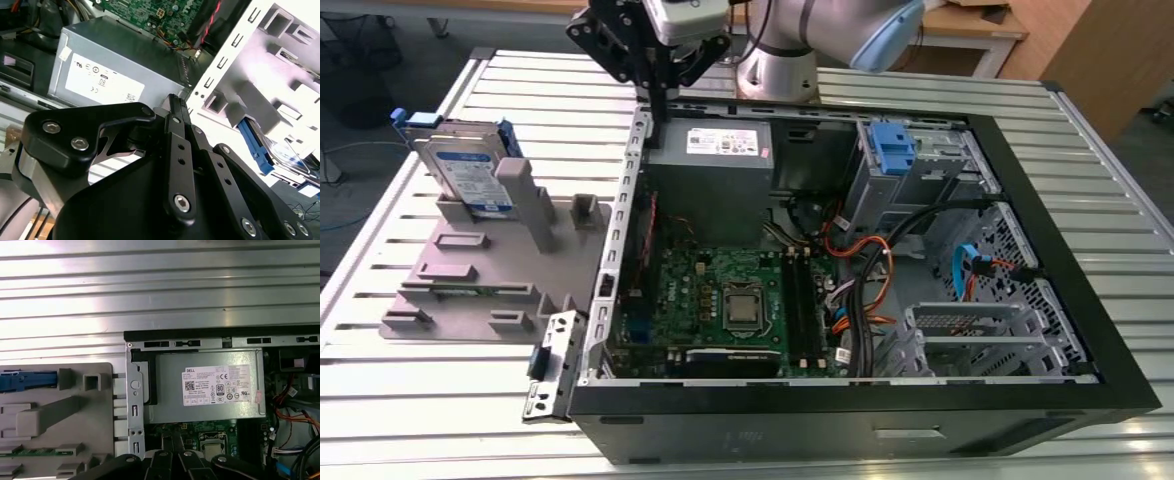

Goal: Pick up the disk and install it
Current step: 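Reach for the disk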

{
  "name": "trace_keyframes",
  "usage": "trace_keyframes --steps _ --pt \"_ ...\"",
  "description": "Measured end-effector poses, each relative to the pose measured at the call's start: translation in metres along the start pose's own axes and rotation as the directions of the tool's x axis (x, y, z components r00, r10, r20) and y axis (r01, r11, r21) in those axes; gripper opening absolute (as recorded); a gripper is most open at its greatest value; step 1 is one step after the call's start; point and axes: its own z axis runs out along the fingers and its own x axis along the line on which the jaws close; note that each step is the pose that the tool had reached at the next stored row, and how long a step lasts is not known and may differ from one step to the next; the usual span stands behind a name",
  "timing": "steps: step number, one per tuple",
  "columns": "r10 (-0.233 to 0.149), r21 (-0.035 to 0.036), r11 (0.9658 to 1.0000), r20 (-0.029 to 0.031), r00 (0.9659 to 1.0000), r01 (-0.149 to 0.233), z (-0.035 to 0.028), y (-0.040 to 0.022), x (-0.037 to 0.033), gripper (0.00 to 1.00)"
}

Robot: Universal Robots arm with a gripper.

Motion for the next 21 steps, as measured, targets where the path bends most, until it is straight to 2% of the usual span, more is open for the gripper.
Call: trace_keyframes --steps 12,21 --pt "0.003 -0.0001 1.0000 0.0002 1.0000 -0.003 0.0023 -0.0018 0.0214 0.11" --pt "0.004 -0.0001 1.0000 0.0004 1.0000 -0.004 0.0030 -0.0026 0.0321 0.11"
